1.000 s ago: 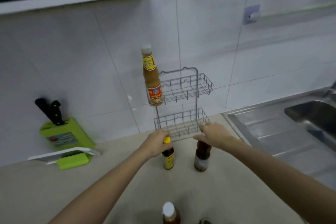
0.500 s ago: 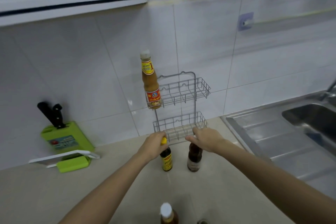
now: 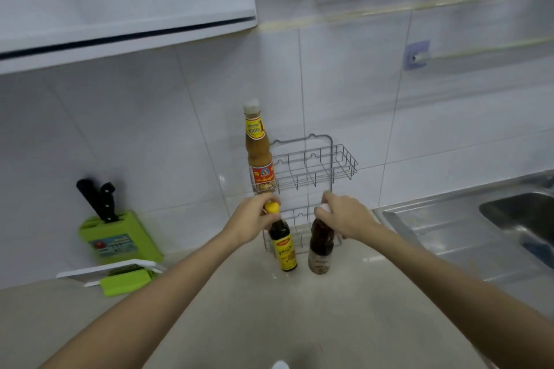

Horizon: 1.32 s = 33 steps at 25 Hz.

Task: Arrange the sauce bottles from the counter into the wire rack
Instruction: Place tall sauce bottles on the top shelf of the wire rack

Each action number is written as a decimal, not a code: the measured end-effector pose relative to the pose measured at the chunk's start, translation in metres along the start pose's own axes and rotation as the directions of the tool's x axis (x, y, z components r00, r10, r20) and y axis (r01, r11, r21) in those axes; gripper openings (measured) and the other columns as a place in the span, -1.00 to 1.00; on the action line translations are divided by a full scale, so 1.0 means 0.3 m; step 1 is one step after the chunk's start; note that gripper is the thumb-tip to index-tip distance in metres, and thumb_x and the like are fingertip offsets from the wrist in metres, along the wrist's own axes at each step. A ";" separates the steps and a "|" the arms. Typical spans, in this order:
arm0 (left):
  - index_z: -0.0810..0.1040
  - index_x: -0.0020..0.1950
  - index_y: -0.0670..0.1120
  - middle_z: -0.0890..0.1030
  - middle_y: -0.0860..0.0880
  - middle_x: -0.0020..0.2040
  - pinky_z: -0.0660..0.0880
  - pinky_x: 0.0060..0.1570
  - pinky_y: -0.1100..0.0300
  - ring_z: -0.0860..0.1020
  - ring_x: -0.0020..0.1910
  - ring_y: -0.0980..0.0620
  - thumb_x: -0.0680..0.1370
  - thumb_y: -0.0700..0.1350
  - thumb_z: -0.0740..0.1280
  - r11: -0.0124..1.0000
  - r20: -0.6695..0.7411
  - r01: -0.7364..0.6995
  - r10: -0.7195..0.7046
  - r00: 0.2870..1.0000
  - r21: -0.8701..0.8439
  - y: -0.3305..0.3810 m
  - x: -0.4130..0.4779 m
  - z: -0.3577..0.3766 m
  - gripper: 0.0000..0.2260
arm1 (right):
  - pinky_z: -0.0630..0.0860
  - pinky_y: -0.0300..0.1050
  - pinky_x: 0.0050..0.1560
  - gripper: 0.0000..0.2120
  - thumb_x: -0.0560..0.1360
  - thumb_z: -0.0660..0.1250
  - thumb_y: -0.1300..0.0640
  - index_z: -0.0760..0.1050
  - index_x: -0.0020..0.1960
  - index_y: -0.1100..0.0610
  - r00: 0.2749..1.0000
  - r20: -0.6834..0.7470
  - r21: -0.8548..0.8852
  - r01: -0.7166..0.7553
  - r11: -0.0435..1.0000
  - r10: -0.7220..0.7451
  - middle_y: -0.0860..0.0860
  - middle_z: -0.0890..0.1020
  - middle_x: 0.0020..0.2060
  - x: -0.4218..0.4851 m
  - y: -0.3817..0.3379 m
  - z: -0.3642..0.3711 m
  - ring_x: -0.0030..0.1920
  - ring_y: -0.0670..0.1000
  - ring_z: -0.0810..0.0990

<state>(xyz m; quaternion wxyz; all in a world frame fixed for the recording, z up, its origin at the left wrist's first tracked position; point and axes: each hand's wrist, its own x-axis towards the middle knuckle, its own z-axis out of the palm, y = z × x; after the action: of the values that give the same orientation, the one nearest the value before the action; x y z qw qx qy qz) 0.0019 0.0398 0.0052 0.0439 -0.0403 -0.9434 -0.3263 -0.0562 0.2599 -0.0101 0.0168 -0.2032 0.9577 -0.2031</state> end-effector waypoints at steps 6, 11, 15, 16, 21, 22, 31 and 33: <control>0.55 0.08 -0.10 0.63 -0.14 -0.08 0.62 -0.10 0.00 0.63 -0.16 -0.12 0.48 -0.15 0.43 0.985 -0.109 -0.167 0.171 0.979 0.046 0.238 0.158 -0.306 -0.80 | 0.52 -0.01 -0.27 -0.73 0.47 0.16 -0.09 0.40 -0.03 0.11 0.928 -0.371 0.084 0.069 0.994 -0.033 0.13 0.64 -0.24 0.165 -0.094 -0.419 -0.35 0.17 0.56; 0.54 0.07 0.00 0.65 -0.06 -0.04 0.64 -0.17 0.15 0.66 -0.23 0.06 0.48 -0.10 0.42 0.966 -0.200 -0.238 0.253 0.947 0.097 0.325 0.235 -0.444 -0.81 | 0.59 0.06 -0.24 -0.68 0.45 0.13 -0.12 0.42 -0.07 0.12 0.875 -0.483 0.183 0.082 0.980 0.017 0.11 0.65 -0.30 0.246 -0.126 -0.593 -0.44 0.12 0.62; 0.52 0.08 0.02 0.61 0.00 -0.06 0.59 -0.20 0.19 0.60 -0.23 0.11 0.48 -0.08 0.42 0.952 -0.258 -0.237 0.282 0.924 0.191 0.323 0.265 -0.434 -0.80 | 0.55 0.01 -0.28 -0.68 0.49 0.13 -0.13 0.39 -0.04 0.14 0.887 -0.461 0.196 0.076 0.978 0.023 0.10 0.63 -0.25 0.295 -0.114 -0.562 -0.41 0.10 0.63; 0.52 0.09 0.02 0.60 0.01 -0.04 0.57 -0.17 0.18 0.58 -0.18 0.08 0.48 -0.07 0.41 0.948 -0.257 -0.225 0.281 0.925 0.225 0.318 0.271 -0.422 -0.80 | 0.50 0.00 -0.26 -0.66 0.51 0.13 -0.14 0.39 -0.03 0.15 0.892 -0.452 0.177 0.072 0.982 0.016 0.11 0.63 -0.20 0.312 -0.114 -0.542 -0.32 0.13 0.60; 0.53 0.19 -0.03 0.59 -0.04 0.09 0.49 -0.01 0.16 0.53 0.02 0.00 0.51 -0.08 0.38 0.902 -0.180 -0.210 0.294 0.939 0.377 0.282 0.300 -0.352 -0.74 | 0.38 -0.03 -0.10 -0.56 0.56 0.11 -0.19 0.43 0.08 0.19 0.939 -0.333 0.114 0.128 0.985 -0.083 0.18 0.63 -0.02 0.403 -0.143 -0.491 -0.02 0.19 0.54; 0.54 0.21 -0.05 0.59 -0.06 0.10 0.50 0.02 0.12 0.54 0.05 -0.04 0.51 -0.08 0.38 0.902 -0.198 -0.199 0.291 0.936 0.384 0.280 0.307 -0.345 -0.72 | 0.37 -0.03 -0.09 -0.56 0.57 0.10 -0.19 0.44 0.08 0.19 0.947 -0.304 0.122 0.146 0.982 -0.103 0.17 0.63 0.00 0.415 -0.146 -0.491 0.01 0.19 0.54; 0.58 0.00 -0.19 0.59 -0.13 -0.15 0.45 -0.25 0.11 0.54 -0.19 -0.09 0.50 -0.17 0.38 0.932 -0.200 -0.099 0.176 0.964 0.348 0.282 0.356 -0.279 -0.88 | 0.44 -0.05 -0.16 -0.61 0.55 0.18 -0.17 0.47 0.10 0.14 0.956 -0.144 0.155 0.276 0.948 -0.255 0.11 0.60 -0.11 0.433 -0.154 -0.400 -0.16 0.09 0.54; 0.59 -0.03 -0.21 0.60 -0.15 -0.16 0.50 -0.23 0.07 0.56 -0.19 -0.10 0.50 -0.20 0.37 0.936 -0.200 -0.099 0.175 0.964 0.338 0.284 0.362 -0.286 -0.90 | 0.42 -0.05 -0.11 -0.61 0.54 0.22 -0.15 0.44 0.19 0.11 0.948 -0.114 0.101 0.307 0.946 -0.296 0.12 0.56 -0.06 0.430 -0.141 -0.411 -0.08 0.10 0.53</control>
<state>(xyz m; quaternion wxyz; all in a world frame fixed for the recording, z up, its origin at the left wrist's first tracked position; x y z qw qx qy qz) -0.0922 0.0586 0.1366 0.1799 -0.0610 -0.9678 -0.1650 -0.1725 0.2206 0.1262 -0.0492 -0.3358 0.9014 -0.2687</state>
